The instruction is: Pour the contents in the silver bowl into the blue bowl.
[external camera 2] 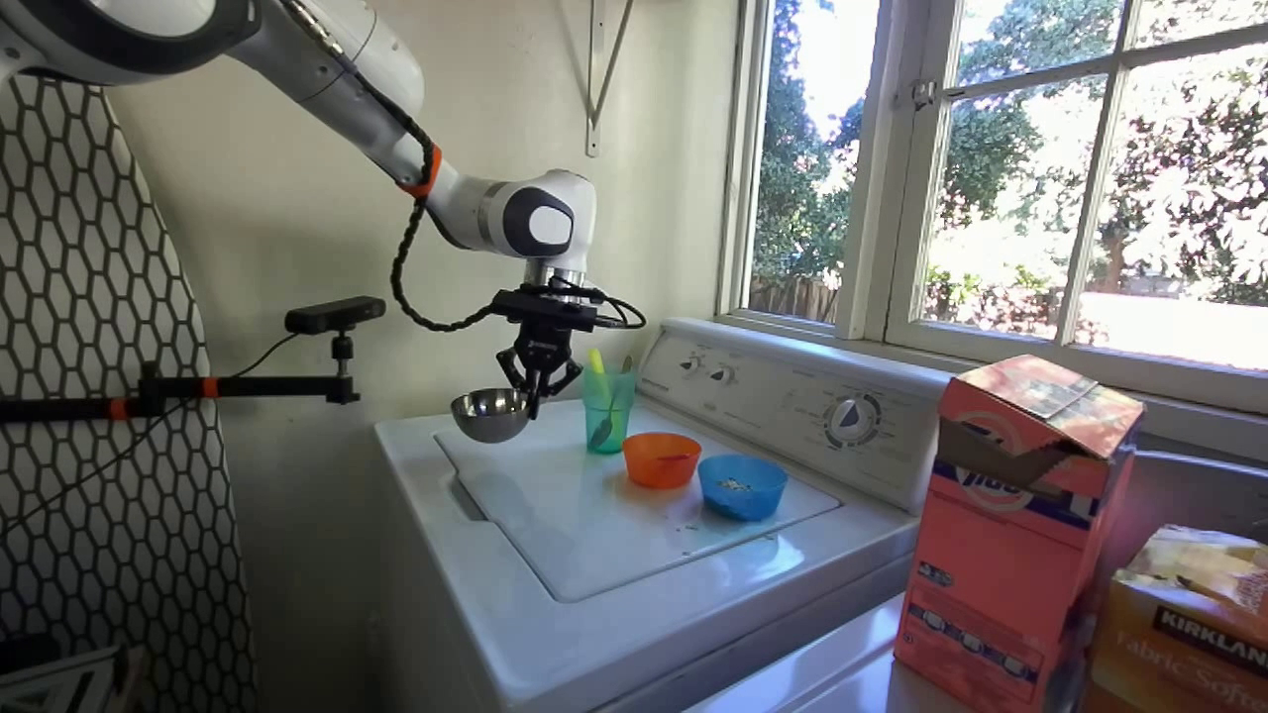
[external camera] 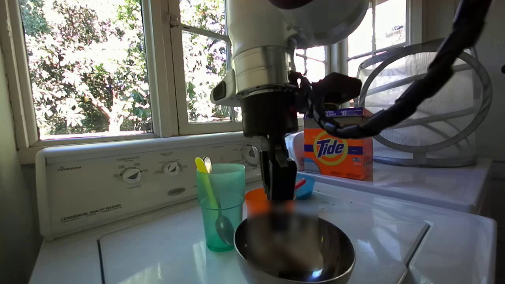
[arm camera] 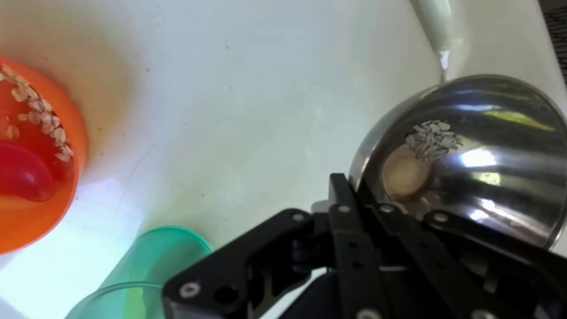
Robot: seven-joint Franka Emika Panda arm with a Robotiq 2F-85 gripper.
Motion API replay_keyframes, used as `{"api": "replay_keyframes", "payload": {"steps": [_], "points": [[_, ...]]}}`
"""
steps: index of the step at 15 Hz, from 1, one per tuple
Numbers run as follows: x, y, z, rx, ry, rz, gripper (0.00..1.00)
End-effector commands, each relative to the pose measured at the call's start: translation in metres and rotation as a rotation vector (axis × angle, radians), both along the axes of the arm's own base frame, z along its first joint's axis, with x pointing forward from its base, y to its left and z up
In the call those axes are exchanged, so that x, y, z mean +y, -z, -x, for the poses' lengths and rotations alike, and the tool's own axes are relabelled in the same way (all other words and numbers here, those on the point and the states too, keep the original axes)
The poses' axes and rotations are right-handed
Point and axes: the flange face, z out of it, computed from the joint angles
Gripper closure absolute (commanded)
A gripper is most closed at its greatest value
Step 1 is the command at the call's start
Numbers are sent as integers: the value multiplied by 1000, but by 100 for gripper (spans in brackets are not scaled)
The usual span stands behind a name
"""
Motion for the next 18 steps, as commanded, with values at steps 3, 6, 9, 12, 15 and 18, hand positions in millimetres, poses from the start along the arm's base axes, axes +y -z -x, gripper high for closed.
{"api": "replay_keyframes", "payload": {"steps": [3, 6, 9, 12, 15, 18], "points": [[4, 15, -8, 7, 5, 80, 99], [8, 22, -11, 12, 4, 82, 99], [11, 29, -13, 23, 3, 77, 99], [13, 30, -15, 26, 2, 70, 99], [13, 30, -16, 28, 6, 69, 64], [12, 29, -17, 28, 6, 67, 40]]}}
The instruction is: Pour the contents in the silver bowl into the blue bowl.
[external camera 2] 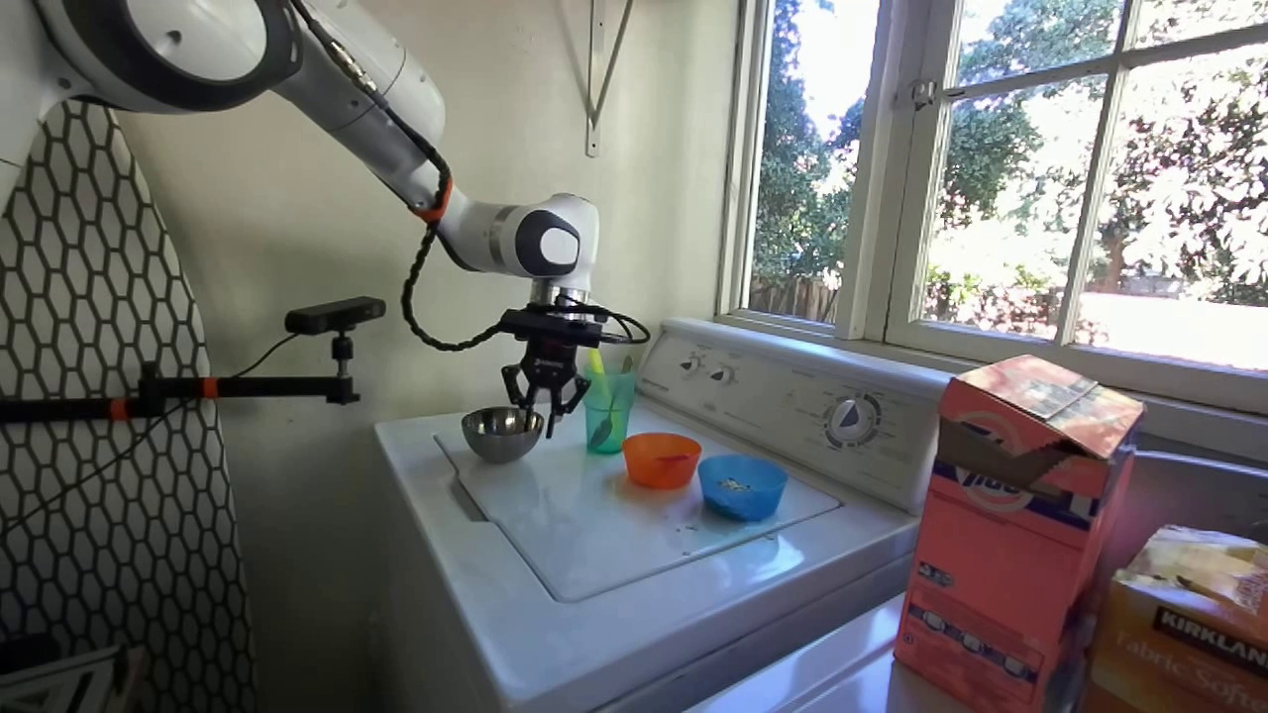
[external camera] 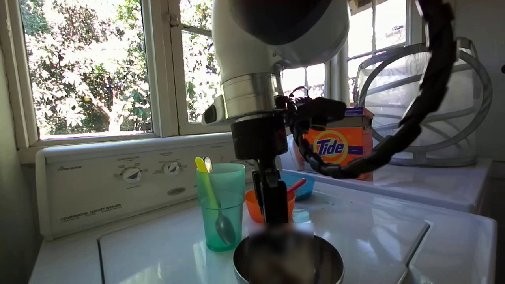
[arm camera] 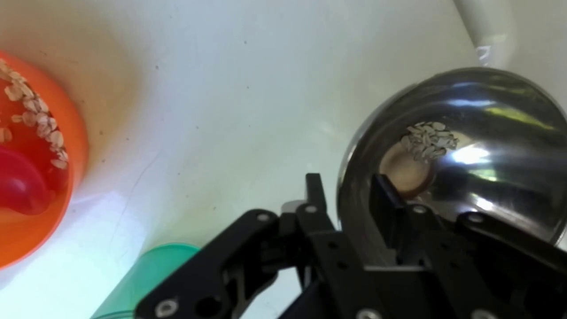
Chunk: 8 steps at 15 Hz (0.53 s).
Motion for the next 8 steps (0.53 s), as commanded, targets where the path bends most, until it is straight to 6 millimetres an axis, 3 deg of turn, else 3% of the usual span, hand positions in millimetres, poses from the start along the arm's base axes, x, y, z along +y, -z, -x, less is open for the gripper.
{"api": "replay_keyframes", "payload": {"steps": [1, 5, 8], "points": [[3, -1, -2, 14, 7, 11, 33], [1, -12, 6, 0, -8, -5, 3], [-3, -27, 14, -35, -17, -22, 0]]}}
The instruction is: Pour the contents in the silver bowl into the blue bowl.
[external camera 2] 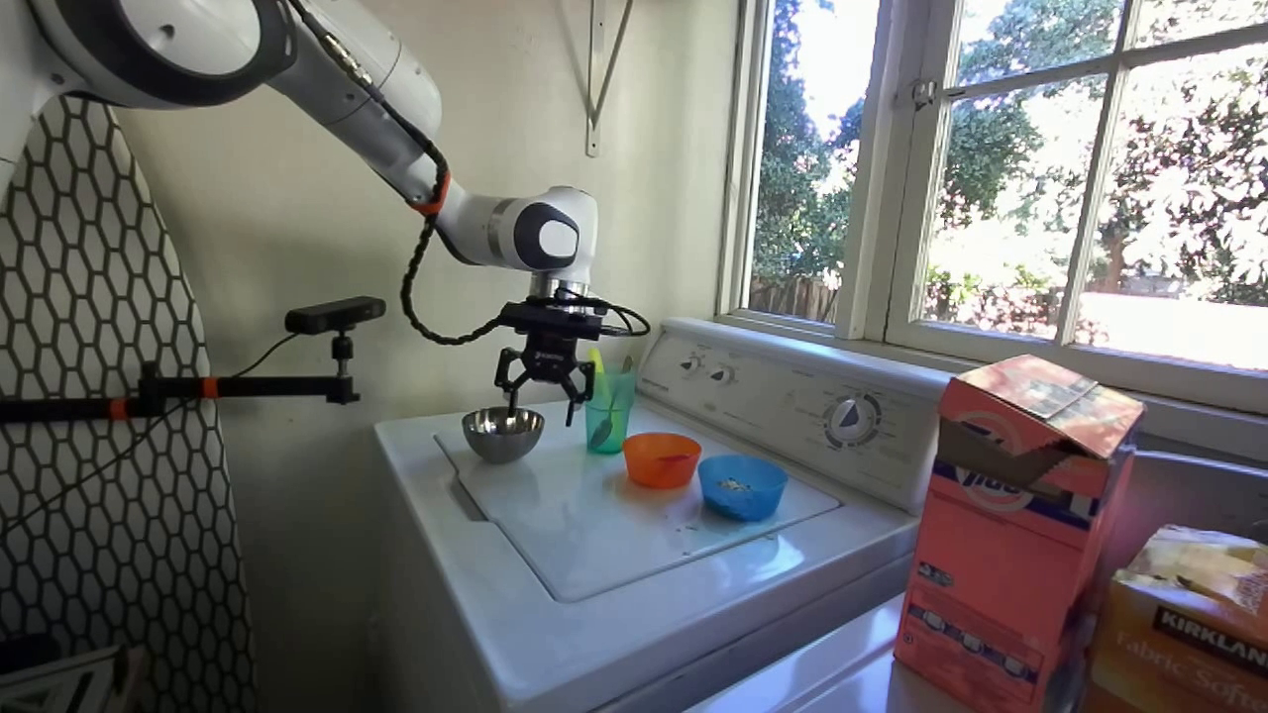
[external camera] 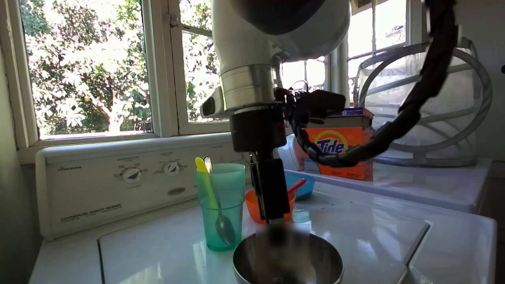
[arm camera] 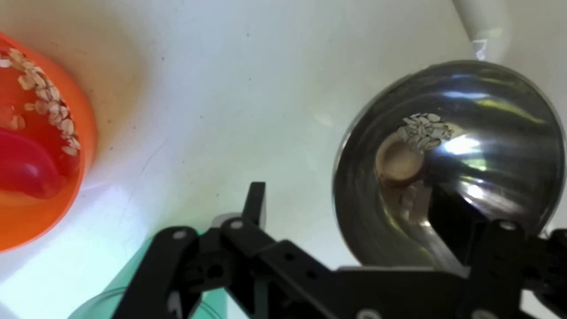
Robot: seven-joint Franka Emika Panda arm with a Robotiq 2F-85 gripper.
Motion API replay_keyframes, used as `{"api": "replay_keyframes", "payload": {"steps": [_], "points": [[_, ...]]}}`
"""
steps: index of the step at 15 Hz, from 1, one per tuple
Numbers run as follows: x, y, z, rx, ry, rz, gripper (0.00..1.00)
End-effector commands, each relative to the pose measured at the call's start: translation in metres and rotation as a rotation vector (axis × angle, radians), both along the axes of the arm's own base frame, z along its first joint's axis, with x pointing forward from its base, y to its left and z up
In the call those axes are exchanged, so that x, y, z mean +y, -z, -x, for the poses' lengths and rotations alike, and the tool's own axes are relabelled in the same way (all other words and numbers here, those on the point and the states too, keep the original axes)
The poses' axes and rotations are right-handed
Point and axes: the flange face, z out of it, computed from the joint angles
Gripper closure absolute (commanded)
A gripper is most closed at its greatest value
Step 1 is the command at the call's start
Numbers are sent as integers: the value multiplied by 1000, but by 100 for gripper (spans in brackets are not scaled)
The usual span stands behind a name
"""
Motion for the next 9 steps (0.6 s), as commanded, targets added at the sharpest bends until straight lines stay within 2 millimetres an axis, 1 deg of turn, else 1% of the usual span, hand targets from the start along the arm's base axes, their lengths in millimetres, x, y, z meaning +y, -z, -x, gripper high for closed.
{"api": "replay_keyframes", "payload": {"steps": [1, 4, 6, 7, 9], "points": [[-7, -22, 16, -34, -13, -16, 0], [-23, -46, 23, -126, 25, -40, 0], [-32, -60, 24, -211, 71, -73, 0], [-19, -54, 9, -158, 36, -47, 0], [-22, -61, 10, -175, 41, -51, 0]]}}
